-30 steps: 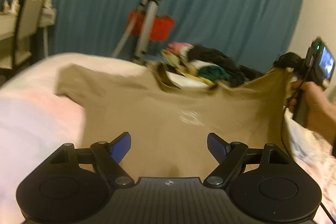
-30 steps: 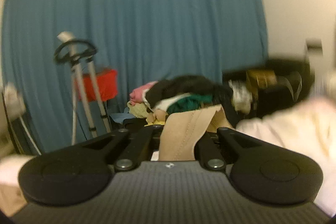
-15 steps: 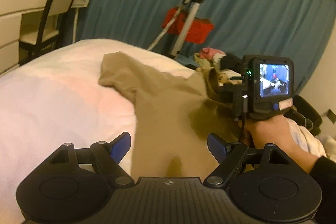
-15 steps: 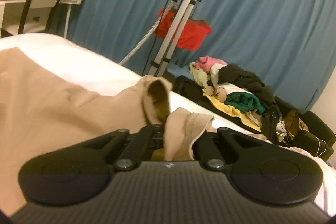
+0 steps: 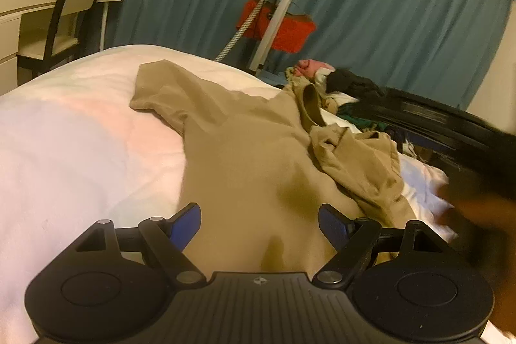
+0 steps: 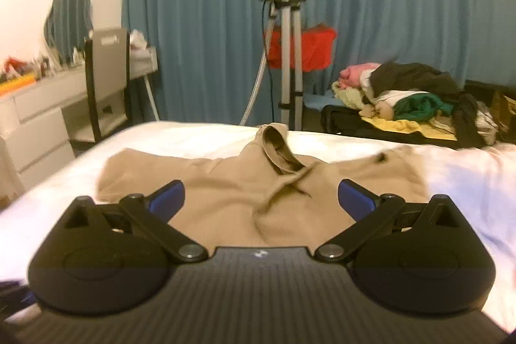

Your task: Fold clothes

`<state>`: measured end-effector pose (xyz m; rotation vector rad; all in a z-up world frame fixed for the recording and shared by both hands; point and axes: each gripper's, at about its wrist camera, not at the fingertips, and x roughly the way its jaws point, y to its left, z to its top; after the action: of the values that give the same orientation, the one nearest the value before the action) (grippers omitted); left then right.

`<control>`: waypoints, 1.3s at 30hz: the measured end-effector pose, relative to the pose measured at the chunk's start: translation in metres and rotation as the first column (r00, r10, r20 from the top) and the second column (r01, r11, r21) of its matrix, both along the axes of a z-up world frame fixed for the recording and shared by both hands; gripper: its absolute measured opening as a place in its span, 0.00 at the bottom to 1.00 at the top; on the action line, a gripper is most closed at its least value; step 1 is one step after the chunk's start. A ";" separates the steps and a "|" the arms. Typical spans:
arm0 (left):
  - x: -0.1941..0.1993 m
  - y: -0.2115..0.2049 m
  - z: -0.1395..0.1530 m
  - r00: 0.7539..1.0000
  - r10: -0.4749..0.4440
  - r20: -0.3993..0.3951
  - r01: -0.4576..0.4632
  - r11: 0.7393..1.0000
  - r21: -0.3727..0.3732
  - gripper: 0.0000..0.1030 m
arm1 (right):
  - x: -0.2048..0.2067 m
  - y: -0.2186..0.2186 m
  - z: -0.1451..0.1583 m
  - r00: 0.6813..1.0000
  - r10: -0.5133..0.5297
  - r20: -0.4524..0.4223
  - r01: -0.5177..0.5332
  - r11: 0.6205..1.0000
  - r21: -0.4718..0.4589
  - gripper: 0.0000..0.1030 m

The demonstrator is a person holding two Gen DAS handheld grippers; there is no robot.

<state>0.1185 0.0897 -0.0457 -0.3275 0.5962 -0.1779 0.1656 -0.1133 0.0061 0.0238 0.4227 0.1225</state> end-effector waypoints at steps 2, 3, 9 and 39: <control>-0.004 -0.004 0.002 1.000 -0.008 0.002 0.008 1.000 0.008 0.79 | -0.038 -0.012 0.008 1.000 -0.012 0.003 0.012 1.000 0.021 1.00; -0.006 -0.006 0.003 1.000 -0.016 0.004 0.016 1.000 0.007 0.79 | -0.057 -0.018 0.011 1.000 -0.018 0.004 0.018 0.999 0.031 1.00; -0.040 -0.033 0.010 0.995 -0.095 0.006 0.094 0.994 0.058 0.79 | -0.167 -0.055 0.033 0.998 -0.059 0.012 0.058 0.993 0.101 1.00; -0.144 -0.179 -0.035 0.754 -0.621 -0.214 0.572 0.781 -0.251 0.02 | -0.205 -0.201 -0.014 0.964 -0.233 -0.126 0.265 0.831 0.490 1.00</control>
<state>-0.0250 -0.0893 -0.0811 -0.3198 0.9707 -0.8246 -0.0391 -0.3143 -0.0080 0.6027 0.4356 -0.0298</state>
